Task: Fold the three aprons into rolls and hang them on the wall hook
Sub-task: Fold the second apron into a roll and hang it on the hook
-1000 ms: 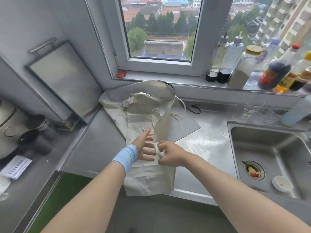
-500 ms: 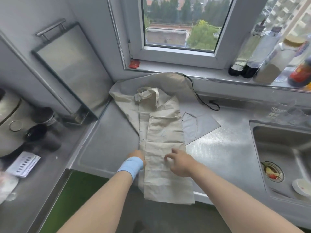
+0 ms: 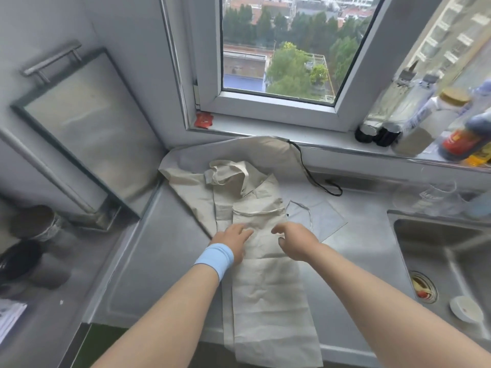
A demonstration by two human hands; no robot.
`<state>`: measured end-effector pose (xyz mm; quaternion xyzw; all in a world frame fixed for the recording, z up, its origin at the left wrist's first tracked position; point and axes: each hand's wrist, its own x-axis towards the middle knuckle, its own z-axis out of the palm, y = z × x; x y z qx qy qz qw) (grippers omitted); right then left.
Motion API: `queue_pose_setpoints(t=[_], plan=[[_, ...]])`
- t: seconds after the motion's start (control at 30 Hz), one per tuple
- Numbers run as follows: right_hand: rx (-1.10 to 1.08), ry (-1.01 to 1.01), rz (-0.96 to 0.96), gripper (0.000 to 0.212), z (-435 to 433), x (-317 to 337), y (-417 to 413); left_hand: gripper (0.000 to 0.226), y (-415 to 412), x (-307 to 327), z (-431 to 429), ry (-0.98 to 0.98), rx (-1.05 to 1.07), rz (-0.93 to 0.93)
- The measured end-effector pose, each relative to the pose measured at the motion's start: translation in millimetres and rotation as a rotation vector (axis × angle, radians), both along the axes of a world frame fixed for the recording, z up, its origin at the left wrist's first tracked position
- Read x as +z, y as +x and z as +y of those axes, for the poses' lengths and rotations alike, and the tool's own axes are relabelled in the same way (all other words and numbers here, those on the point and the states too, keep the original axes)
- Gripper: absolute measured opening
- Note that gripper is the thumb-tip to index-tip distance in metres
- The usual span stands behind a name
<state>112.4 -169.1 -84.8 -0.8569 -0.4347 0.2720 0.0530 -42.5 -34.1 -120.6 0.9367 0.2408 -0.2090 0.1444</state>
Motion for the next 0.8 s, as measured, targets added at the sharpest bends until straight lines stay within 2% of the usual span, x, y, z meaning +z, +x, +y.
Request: queue_pose_setpoints(t=[0.1,0.17,0.23,0.37,0.43,0.53,0.6,0.67,0.73,0.8], plan=[[-0.026,0.031,-0.019,0.043,14,-5,23,0.062,12,-1,14,-0.01,0.029,0.133],[-0.019,0.046,-0.033,0.047,24,-10,37,0.048,25,2,21,0.033,0.043,0.15],[-0.013,0.051,-0.039,0.052,35,-19,52,0.037,42,8,27,0.088,0.059,0.1],[0.038,0.024,-0.059,0.055,58,-34,73,0.03,81,12,36,-0.034,0.202,-0.134],[0.077,-0.081,-0.125,0.046,65,-41,77,0.033,95,9,36,-0.086,0.209,-0.199],[0.104,-0.165,-0.199,0.03,73,-52,85,0.049,112,-3,33,-0.185,0.189,-0.165],[0.031,-0.088,-0.091,0.022,78,-52,87,0.062,118,-8,31,-0.236,0.221,-0.197],[-0.077,0.037,0.022,0.016,84,-44,89,0.063,122,-8,32,-0.301,0.331,-0.266],[-0.177,0.147,0.113,0.015,91,-30,90,0.045,123,0,36,-0.357,0.434,-0.311],[-0.264,0.202,0.335,0.011,96,-14,88,0.02,122,13,43,-0.42,0.498,-0.373]])
